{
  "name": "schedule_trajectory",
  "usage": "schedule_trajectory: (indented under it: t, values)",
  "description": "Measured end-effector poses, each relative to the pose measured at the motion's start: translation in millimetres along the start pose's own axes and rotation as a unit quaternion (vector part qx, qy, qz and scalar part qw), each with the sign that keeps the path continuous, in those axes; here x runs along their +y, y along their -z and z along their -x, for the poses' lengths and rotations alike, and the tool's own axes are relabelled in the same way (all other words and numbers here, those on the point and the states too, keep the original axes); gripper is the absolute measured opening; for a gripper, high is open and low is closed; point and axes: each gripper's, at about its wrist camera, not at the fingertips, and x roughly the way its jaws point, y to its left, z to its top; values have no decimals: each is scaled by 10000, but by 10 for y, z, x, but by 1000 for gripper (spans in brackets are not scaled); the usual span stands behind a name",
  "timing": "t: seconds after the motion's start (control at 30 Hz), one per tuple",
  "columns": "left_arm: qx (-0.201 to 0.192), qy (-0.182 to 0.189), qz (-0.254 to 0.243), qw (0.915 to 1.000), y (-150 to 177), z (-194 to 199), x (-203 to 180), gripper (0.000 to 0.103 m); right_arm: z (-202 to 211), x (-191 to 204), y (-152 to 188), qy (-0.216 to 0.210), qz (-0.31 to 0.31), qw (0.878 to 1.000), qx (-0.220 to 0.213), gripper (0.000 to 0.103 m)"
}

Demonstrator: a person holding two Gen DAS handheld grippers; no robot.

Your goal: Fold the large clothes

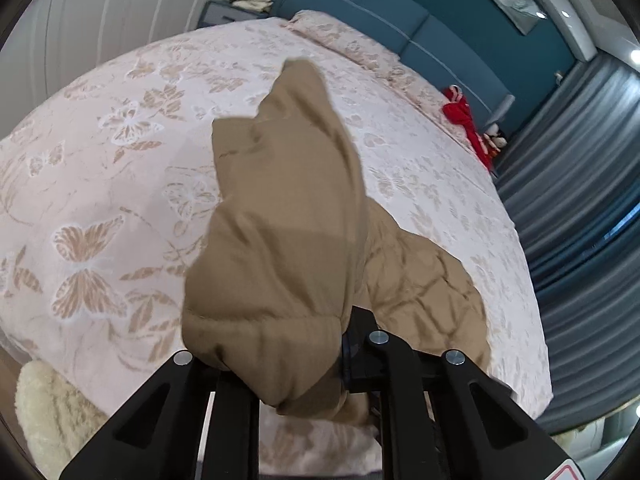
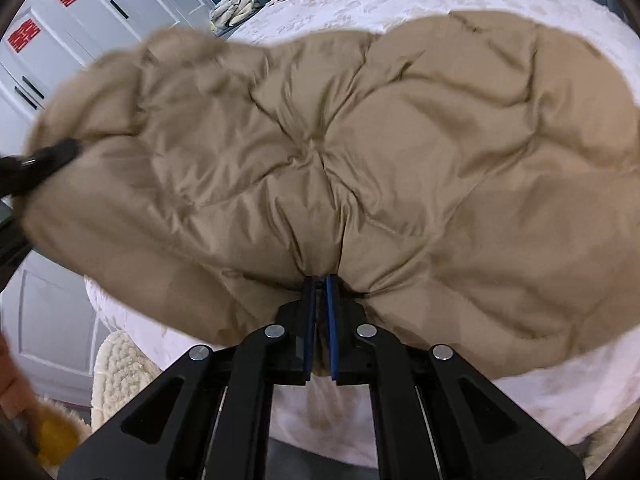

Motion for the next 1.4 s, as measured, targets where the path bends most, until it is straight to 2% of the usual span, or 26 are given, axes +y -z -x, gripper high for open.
schedule_trajectory:
  t: [0.1, 0.23, 0.3, 0.37, 0.53, 0.63, 0.7, 0.8, 0.97, 1.1, 1.3, 1.4]
  values:
    - [-102, -45, -363, 9993, 67, 145, -204, 11, -208, 65, 17, -416, -92, 9989, 211, 2]
    - [-85, -133, -1000, 9949, 137, 29, -610, 11, -339, 123, 8, -453, -136, 9986, 222, 0]
    - [-95, -35, -1291, 9916, 152, -10, -840, 11, -176, -12, 10, -779, -493, 9954, 268, 3]
    - [-16, 69, -1536, 9881, 171, -71, -1056, 11, 105, -174, 38, -886, -662, 9938, 138, 3]
    - [189, 203, -1974, 9799, 313, -313, -1529, 11, 826, -702, 94, -200, -838, 9959, -293, 3]
    - [335, 259, -2150, 9757, 448, -442, -1750, 11, 1123, -948, 133, 430, -900, 9928, -658, 3]
    - [440, 264, -2265, 9727, 551, -513, -1863, 11, 1175, -1130, 132, 722, -1048, 9888, -775, 3]
    - [613, 284, -2504, 9658, 757, -618, -2040, 11, 1004, -1277, 96, 672, -1290, 9872, -656, 3]
    - [986, 315, -2885, 9519, 1073, -835, -2226, 11, 691, -1410, 74, 209, -1480, 9875, -498, 2]
    - [1250, 243, -3020, 9448, 1268, -1068, -2302, 11, 892, -1542, 111, -10, -1728, 9827, -667, 3]
    - [1427, 85, -3158, 9380, 1438, -1321, -2391, 11, 1504, -1792, 192, 282, -1878, 9757, -1093, 3]
    - [1542, 41, -3123, 9374, 1508, -1452, -2399, 11, 1592, -1863, 115, 328, -1918, 9735, -1204, 3]
